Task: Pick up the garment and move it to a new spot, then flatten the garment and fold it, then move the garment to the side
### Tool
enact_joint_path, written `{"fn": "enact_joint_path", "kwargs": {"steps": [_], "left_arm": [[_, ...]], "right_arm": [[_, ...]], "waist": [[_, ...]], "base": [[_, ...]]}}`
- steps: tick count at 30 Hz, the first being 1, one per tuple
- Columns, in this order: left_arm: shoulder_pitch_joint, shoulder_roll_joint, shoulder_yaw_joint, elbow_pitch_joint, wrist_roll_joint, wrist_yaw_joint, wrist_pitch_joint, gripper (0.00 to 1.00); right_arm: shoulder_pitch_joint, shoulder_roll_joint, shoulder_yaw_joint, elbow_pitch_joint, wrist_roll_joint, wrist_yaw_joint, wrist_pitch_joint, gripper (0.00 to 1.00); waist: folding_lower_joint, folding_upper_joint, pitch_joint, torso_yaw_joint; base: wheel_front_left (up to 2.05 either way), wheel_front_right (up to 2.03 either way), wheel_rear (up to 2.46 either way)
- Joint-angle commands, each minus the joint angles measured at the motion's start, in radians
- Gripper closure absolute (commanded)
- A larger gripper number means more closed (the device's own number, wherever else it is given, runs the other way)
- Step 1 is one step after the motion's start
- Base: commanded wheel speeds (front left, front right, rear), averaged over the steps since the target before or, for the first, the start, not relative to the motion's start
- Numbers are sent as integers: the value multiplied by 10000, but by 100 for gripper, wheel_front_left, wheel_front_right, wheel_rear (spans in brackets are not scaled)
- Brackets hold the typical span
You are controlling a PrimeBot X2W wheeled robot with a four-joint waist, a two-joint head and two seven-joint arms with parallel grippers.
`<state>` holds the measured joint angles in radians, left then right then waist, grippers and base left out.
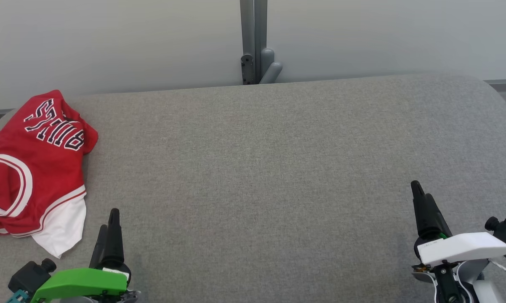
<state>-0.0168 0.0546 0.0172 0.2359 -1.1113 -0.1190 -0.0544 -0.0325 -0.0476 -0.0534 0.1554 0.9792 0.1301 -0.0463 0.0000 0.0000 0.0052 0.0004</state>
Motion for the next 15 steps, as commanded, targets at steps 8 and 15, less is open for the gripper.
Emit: {"fn": "enact_joint_path", "kwargs": {"steps": [8,15], "left_arm": [[73,74,79,-204,2236,141,-345,0],[218,78,278,-158,3444,112,-562,0]], "right_arm": [[-33,-245,78,-298,-2411,4,-372,0],[-22,-390,174,-140,-3607,5,-594,0]], "waist": [[0,0,4,-4],[0,0,4,-7]], "base": [[0,0,0],[0,0,0]]}}
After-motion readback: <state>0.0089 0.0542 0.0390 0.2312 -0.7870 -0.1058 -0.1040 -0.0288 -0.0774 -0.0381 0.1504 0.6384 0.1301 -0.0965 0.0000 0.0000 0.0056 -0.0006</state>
